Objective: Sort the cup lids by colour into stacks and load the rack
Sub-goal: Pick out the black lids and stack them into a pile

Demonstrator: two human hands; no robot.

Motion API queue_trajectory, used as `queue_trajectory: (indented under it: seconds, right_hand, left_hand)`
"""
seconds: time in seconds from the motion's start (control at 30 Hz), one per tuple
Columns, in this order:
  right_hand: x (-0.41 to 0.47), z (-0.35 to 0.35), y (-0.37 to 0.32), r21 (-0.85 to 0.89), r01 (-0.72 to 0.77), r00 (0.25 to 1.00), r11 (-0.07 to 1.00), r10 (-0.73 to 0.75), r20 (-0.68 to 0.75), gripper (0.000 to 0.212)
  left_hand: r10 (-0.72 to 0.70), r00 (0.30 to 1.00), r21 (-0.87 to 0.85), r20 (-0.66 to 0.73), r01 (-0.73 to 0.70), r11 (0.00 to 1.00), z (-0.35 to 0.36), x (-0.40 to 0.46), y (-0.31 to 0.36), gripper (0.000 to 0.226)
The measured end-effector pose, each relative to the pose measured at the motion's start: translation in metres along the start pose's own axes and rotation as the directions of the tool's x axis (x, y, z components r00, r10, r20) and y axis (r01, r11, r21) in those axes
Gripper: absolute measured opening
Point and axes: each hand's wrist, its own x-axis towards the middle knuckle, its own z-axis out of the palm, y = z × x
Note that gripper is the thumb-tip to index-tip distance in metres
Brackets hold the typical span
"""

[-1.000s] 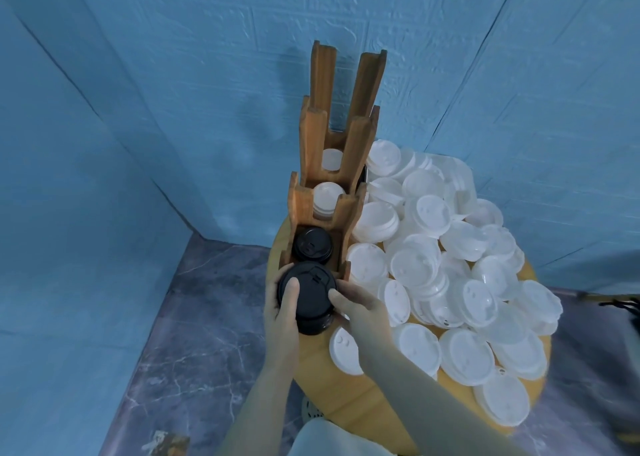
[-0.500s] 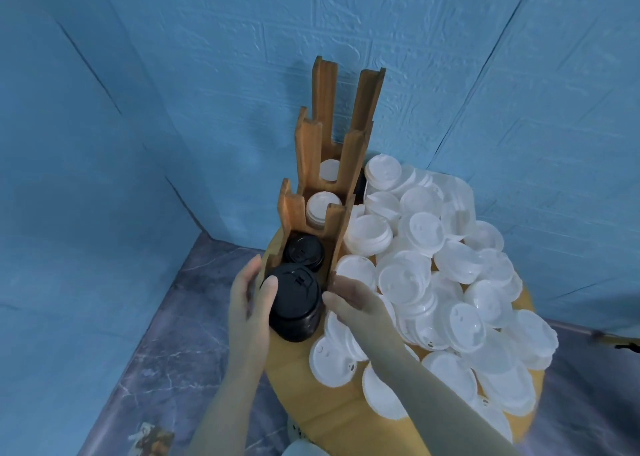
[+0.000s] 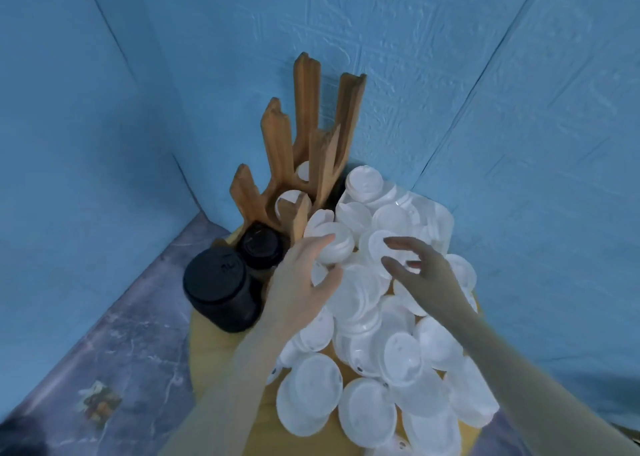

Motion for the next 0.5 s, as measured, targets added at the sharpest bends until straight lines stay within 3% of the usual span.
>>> queue_trajectory:
  seconds: [0.17,0.3,0.4,0.5]
  right_hand:
    - [0.064,-0.015,0.014,-0.342,0.302,0.953,0.890,-0.270,0.139,0.034]
    - [0.117,-0.006,0.016,-0.481,0.477,0.879,0.736,-0.391,0.272,0.033]
    - [0.151,0.003,0.024,-0.575,0.550,0.835,0.606,-0.390,0.388,0.037]
    - [0.183,0.011,0.028,-0.635,0.584,0.812,0.506,-0.376,0.446,0.041]
  left_hand:
    - [-0.044,0.998,0.162,0.033,0.038,0.986,0.024,0.015,-0.011,0.053]
    - [-0.114,0.992,0.195,0.054,0.102,0.976,0.039,0.028,-0.022,0.053]
    - [-0.145,0.989,0.102,0.029,0.142,0.985,0.047,0.042,-0.033,0.050]
    - [-0.068,0.997,0.123,-0.037,0.072,0.990,0.053,0.057,-0.044,0.042]
